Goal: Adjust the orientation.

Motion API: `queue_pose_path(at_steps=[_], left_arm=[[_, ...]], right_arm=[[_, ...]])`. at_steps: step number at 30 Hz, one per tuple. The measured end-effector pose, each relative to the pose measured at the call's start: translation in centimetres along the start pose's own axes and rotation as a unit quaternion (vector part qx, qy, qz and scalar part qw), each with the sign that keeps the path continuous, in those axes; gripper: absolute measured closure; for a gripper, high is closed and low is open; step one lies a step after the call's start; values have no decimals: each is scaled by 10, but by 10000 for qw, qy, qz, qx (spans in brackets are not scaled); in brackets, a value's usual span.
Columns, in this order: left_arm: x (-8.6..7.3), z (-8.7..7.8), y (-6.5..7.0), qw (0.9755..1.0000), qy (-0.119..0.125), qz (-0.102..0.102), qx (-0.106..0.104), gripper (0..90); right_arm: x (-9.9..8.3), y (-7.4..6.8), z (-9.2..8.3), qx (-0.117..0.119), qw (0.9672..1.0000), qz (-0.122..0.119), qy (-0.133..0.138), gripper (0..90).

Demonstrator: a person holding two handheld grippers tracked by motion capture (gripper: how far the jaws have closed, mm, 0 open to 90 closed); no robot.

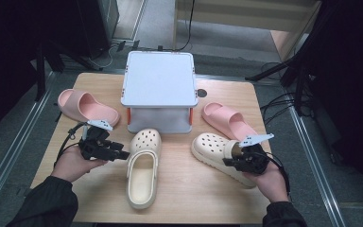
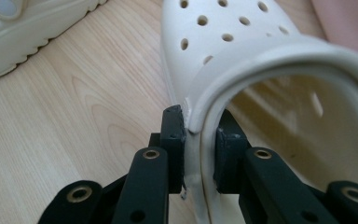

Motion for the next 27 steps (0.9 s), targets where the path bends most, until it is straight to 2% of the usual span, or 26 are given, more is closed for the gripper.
queue_pose_path(at_steps=[1,5,6,10,15,21,23,24,27], left_arm=[[0,0,0,10000,12,-18,10,480],[-1,-3,-1,9999,69,-4,79,488],[-1,-4,-1,9999,113,-5,88,496],[-1,-6,0,9998,152,13,92,507],[-2,-5,0,9999,138,-1,96,514],[-4,-6,1,9998,134,1,112,516],[-4,-7,3,9999,130,-98,6,553],[-4,-7,3,9999,130,-98,6,587],[-4,-7,6,9999,157,-47,-19,611]], right_arm=[[2,-1,-1,-26,10000,-9,28,781],[14,-6,-7,-21,9994,258,208,782],[17,-9,-9,-114,9991,341,224,782],[27,-20,-10,-115,9983,452,346,783],[40,-33,-6,-84,9982,398,442,783],[54,-47,8,-128,9983,413,379,783],[58,-53,15,-142,9985,419,335,783],[58,-53,15,-142,9985,419,335,783],[62,-60,26,-175,9986,413,286,782]])
Point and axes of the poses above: each handheld gripper's, and its own axes: z roughly forward along the jaws, x roughly out of its top, y roughly to its right, the point moved 5 cm from there along z, roughly forward along the jaws, and after that the axes turned 3 degrees about y, right-handed, at the moved point
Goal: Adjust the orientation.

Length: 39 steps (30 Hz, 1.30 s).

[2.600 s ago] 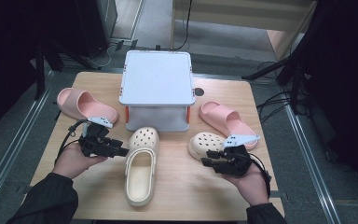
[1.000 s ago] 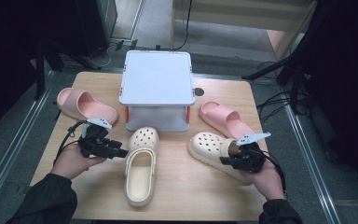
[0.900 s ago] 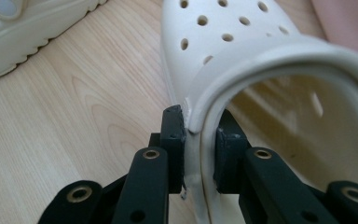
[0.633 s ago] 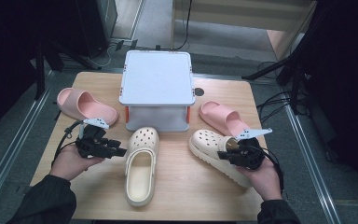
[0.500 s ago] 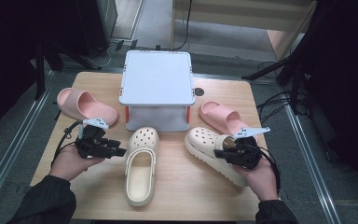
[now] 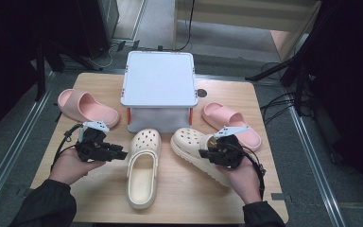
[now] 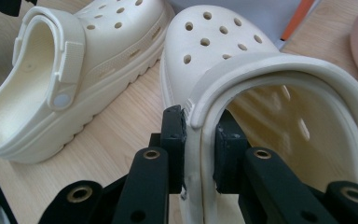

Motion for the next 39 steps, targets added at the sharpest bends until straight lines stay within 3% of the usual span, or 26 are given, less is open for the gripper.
queue_pose_path(at_steps=[6,12,17,25,30,34,39], left_arm=[[-4,1,0,9999,-63,69,76,620],[-7,2,0,9999,-84,73,80,626],[-9,3,1,9999,-131,49,72,624],[-10,3,1,9998,-152,51,87,625],[-10,4,1,9998,-147,72,85,624],[-10,3,0,9998,-146,52,89,623],[-11,2,-2,9999,-121,44,103,623]], right_arm=[[0,-5,18,-62,9998,165,-104,782],[0,-18,29,-140,9997,18,-206,780],[-1,-28,38,-53,9995,168,-260,779],[-2,-42,50,-72,9995,101,-290,745],[-2,-47,52,13,9996,72,-268,702],[-1,-44,42,136,9998,91,-96,659],[-4,-42,22,291,9994,129,94,751]])
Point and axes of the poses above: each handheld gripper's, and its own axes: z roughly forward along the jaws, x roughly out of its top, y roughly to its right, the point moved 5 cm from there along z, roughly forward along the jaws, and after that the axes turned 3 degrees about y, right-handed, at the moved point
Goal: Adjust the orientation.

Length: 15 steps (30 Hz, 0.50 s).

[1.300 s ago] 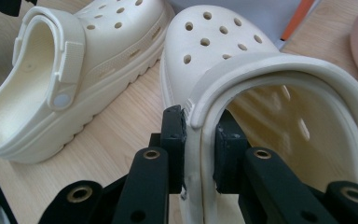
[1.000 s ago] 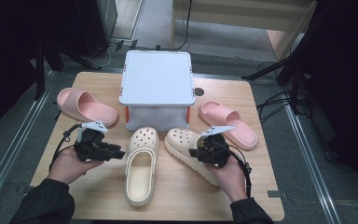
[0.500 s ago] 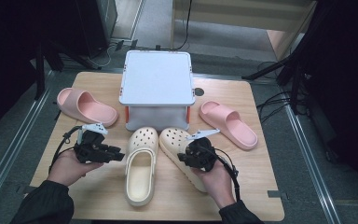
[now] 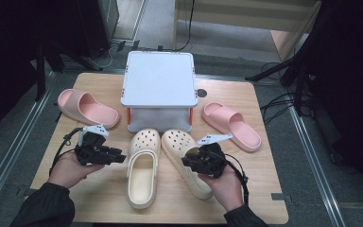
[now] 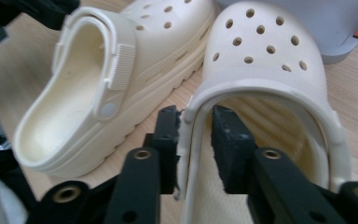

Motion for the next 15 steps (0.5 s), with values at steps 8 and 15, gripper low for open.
queue_pose_path(at_steps=[8,15], left_arm=[[-2,10,-4,9999,-53,-111,-12,620],[-3,14,-6,9999,-87,-140,-26,622]], right_arm=[[-9,13,1,-221,9989,-287,-303,891],[-8,5,14,-201,9979,-438,-426,890]])
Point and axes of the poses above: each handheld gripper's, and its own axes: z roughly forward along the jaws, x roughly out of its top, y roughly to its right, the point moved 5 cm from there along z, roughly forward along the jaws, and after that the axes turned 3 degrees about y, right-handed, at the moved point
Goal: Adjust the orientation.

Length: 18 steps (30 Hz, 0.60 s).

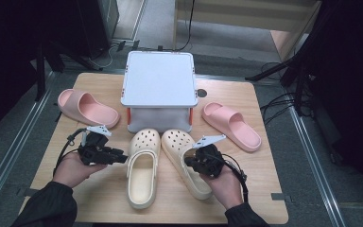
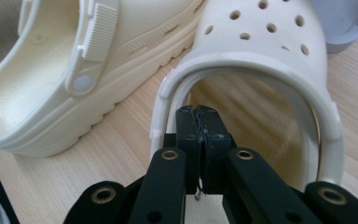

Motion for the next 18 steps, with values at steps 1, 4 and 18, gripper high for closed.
queue_pose_path(at_steps=[1,4,18], left_arm=[[0,1,0,10000,-29,9,-17,622],[0,3,2,9999,-93,67,-21,620],[-1,7,4,9999,-106,-35,-95,630]], right_arm=[[1,-1,1,53,10000,14,21,888],[3,-4,3,116,9999,53,41,882],[13,-21,19,412,9990,-60,132,861]])
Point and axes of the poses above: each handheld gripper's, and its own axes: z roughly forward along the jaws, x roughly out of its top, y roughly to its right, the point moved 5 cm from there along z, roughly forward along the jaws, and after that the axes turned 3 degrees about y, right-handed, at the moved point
